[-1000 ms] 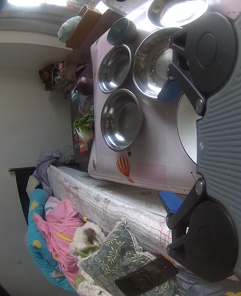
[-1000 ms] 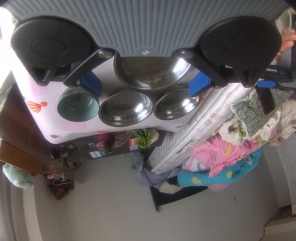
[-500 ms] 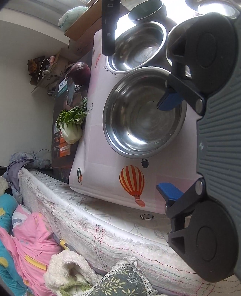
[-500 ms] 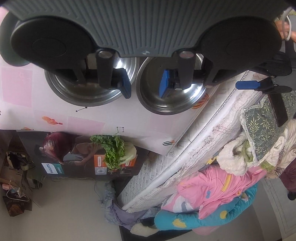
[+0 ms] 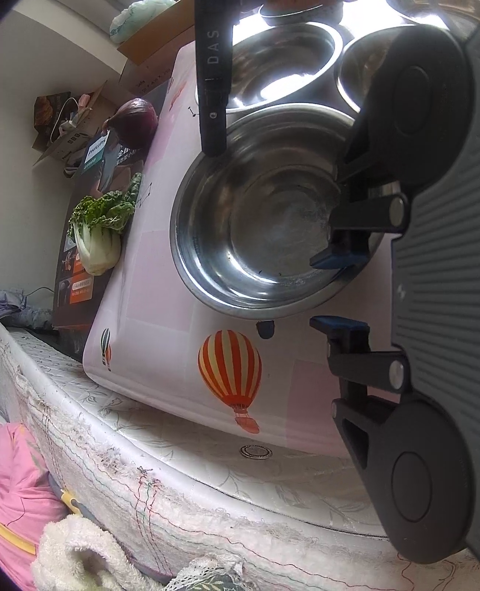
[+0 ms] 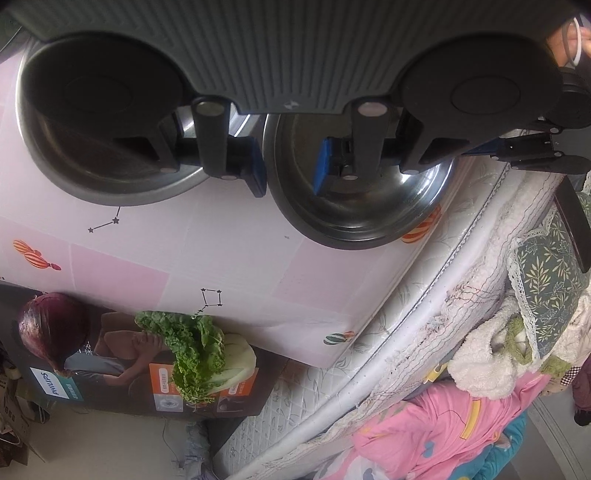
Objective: Organize plates and bowls
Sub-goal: 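Lift the stainless bowl with the left tool while the right tool approaches the teal bowl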
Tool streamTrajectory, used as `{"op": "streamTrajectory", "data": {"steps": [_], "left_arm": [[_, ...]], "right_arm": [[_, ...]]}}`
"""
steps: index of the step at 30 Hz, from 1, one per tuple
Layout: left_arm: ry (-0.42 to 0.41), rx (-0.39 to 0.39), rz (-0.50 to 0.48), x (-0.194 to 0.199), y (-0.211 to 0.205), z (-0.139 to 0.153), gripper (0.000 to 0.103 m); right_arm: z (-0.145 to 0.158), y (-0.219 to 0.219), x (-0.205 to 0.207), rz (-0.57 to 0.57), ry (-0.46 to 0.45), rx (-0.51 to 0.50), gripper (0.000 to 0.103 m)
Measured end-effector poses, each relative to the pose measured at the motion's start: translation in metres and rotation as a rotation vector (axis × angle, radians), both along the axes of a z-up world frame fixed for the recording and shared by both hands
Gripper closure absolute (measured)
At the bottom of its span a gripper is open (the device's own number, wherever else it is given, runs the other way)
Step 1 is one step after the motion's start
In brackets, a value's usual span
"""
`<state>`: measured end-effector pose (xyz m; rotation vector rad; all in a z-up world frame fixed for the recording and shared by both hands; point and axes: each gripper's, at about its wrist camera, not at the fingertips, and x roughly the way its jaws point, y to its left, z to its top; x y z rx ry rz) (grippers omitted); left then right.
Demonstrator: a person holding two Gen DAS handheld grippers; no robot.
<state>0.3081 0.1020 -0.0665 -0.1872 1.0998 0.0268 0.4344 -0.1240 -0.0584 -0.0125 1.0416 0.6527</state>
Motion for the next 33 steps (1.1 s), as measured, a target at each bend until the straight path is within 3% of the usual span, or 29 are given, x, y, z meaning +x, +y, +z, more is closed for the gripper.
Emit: {"op": "streamTrajectory", "data": {"steps": [9,16,20,33], "left_arm": [[0.018,-0.016,0.037,-0.017,0.029,-0.002,0.08],[0.009,-0.007,0.044,-0.018,0.037,-0.004,0.076],[0.003,0.002,0.033,-0.018,0.032,-0.006,0.085],[-0.036,0.023,0.03,-0.028,0.026,0.008,0.085]], "right_arm": [[-0.004,0.013,-0.02,0.079,0.078,0.026,0.077],[-0.008,0.009,-0.033,0.058,0.113,0.022,0.087],[-0.012,0.007,-0.037,0.036,0.131,0.026,0.093],[-0.008,-0.002,-0.045,-0.019,0.14,0.047,0.093]]}}
